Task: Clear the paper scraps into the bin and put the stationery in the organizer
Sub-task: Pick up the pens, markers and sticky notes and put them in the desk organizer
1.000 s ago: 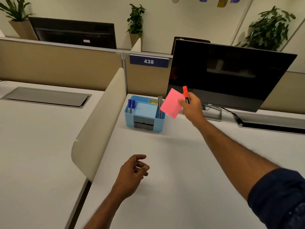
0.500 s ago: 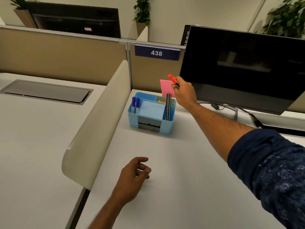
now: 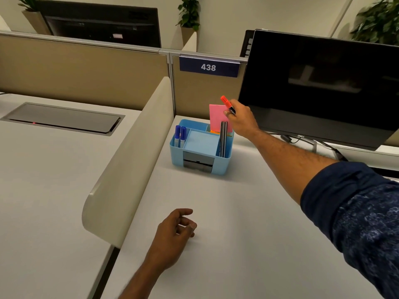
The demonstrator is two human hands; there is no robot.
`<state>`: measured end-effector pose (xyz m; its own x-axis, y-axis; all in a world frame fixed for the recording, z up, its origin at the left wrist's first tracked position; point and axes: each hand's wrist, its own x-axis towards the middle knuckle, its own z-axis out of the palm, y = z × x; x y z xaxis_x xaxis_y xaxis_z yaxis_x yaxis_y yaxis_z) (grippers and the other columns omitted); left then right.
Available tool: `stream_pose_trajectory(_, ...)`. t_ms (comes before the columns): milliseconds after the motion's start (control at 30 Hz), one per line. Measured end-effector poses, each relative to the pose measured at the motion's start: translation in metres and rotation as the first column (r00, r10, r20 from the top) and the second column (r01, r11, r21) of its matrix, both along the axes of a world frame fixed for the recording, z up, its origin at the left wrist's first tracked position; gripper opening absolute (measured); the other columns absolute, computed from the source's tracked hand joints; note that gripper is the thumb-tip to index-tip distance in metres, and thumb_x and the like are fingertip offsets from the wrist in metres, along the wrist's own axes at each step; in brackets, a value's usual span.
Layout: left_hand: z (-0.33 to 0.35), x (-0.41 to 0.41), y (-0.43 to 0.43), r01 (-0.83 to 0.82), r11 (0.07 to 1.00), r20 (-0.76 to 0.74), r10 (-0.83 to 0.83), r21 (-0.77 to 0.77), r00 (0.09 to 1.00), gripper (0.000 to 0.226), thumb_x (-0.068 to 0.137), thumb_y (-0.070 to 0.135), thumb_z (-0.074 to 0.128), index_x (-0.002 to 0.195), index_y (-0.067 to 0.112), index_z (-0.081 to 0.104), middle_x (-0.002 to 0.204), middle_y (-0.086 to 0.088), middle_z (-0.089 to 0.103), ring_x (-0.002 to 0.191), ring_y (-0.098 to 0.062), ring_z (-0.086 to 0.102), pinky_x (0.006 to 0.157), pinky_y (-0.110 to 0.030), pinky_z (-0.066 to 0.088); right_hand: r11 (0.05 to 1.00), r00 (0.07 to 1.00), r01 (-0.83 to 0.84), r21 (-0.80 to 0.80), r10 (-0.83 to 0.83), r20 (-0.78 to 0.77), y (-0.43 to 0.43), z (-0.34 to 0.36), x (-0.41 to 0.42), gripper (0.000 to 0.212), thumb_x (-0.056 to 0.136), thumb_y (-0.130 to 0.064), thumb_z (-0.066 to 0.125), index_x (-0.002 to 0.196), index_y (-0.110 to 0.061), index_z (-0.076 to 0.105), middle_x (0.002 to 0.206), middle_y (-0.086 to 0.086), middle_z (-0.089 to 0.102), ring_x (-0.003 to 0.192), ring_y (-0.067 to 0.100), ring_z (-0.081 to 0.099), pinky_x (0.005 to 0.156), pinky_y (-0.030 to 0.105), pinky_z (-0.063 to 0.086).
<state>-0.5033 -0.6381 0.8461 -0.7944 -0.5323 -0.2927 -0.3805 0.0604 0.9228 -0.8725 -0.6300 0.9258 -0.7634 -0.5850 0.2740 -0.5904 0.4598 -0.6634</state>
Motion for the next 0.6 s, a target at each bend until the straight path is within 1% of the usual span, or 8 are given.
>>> stream_pose_trajectory(133,0.000,-0.001,0.000,-0.007,1.000,-0.005,0.007,0.009,1.000,0.028,0.090,0.016,0.066,0.113,0.030,0.059,0.089,0.000,0.071,0.078,-0.013,0.072,0.069,-0.020,0.053,0.998,0.999,0.001,0.065,-0.003,0.038,-0.001,-0.003,-0.006,0.021,0.097,-0.023,0.053,0.116,-0.014,0.054,0.101,0.002,0.058,0.093,0.017,0.056,0.078,0.032,0.047)
stream_pose_trajectory(200,0.000,-0.002,0.001,-0.008,1.000,-0.007,0.008,0.009,1.000,0.028,0.090,0.014,0.065,0.113,0.029,0.059,0.089,0.001,0.071,0.078,-0.014,0.071,0.071,-0.023,0.054,0.998,0.997,0.011,0.067,-0.016,0.078,-0.001,-0.008,-0.009,0.014,0.097,-0.022,0.053,0.109,-0.015,0.055,0.095,0.001,0.058,0.089,0.017,0.058,0.076,0.032,0.048)
stream_pose_trajectory(267,0.000,-0.003,0.001,-0.007,1.000,-0.005,0.007,0.006,1.000,0.028,0.090,0.013,0.064,0.113,0.029,0.059,0.089,0.002,0.071,0.078,-0.014,0.071,0.073,-0.027,0.056,0.998,0.994,0.027,0.063,-0.033,0.103,-0.001,-0.013,-0.011,0.004,0.097,-0.021,0.054,0.098,-0.017,0.053,0.083,-0.004,0.055,0.081,0.014,0.058,0.070,0.029,0.045)
stream_pose_trajectory(300,-0.001,-0.003,0.001,-0.007,1.000,-0.003,0.007,0.006,1.000,0.028,0.091,0.013,0.064,0.113,0.029,0.059,0.089,0.002,0.071,0.078,-0.014,0.071,0.074,-0.027,0.056,0.998,0.993,0.033,0.057,-0.039,0.115,-0.001,-0.015,-0.011,0.003,0.096,-0.021,0.054,0.095,-0.019,0.053,0.080,-0.005,0.054,0.078,0.013,0.057,0.068,0.027,0.044)
stream_pose_trajectory(367,-0.001,-0.005,0.000,-0.010,1.000,-0.002,0.010,0.008,1.000,0.028,0.091,0.013,0.064,0.113,0.029,0.059,0.089,0.002,0.071,0.078,-0.014,0.071,0.073,-0.025,0.055,0.998,0.990,0.052,0.037,-0.056,0.130,0.000,-0.018,-0.010,0.005,0.096,-0.024,0.055,0.095,-0.020,0.054,0.082,-0.003,0.057,0.077,0.012,0.057,0.065,0.024,0.044)
stream_pose_trajectory(433,-0.001,-0.008,-0.002,-0.009,1.000,-0.004,0.009,0.009,1.000,0.028,0.090,0.013,0.064,0.114,0.028,0.059,0.089,0.001,0.071,0.079,-0.015,0.071,0.072,-0.023,0.054,0.996,0.991,0.081,0.021,-0.083,0.105,0.002,-0.019,-0.010,0.008,0.095,-0.028,0.057,0.097,-0.020,0.056,0.083,-0.002,0.057,0.073,0.011,0.056,0.064,0.023,0.044)
stream_pose_trajectory(533,0.001,-0.013,-0.004,0.001,1.000,-0.014,-0.001,-0.006,1.000,0.028,0.090,0.015,0.065,0.114,0.027,0.059,0.090,0.000,0.071,0.079,-0.015,0.071,0.071,-0.025,0.055,0.993,0.990,0.115,0.000,-0.114,0.086,0.008,-0.015,-0.009,0.015,0.095,-0.030,0.056,0.102,-0.018,0.056,0.086,0.000,0.057,0.072,0.012,0.054,0.066,0.023,0.046)
stream_pose_trajectory(600,0.004,-0.018,-0.005,0.011,1.000,-0.022,-0.012,-0.023,1.000,0.027,0.090,0.016,0.065,0.115,0.027,0.059,0.090,0.000,0.071,0.079,-0.014,0.071,0.072,-0.026,0.056,0.994,0.991,0.108,-0.033,-0.105,0.078,0.012,-0.008,-0.005,0.017,0.095,-0.034,0.054,0.101,-0.018,0.053,0.085,-0.001,0.055,0.072,0.011,0.053,0.063,0.021,0.044)
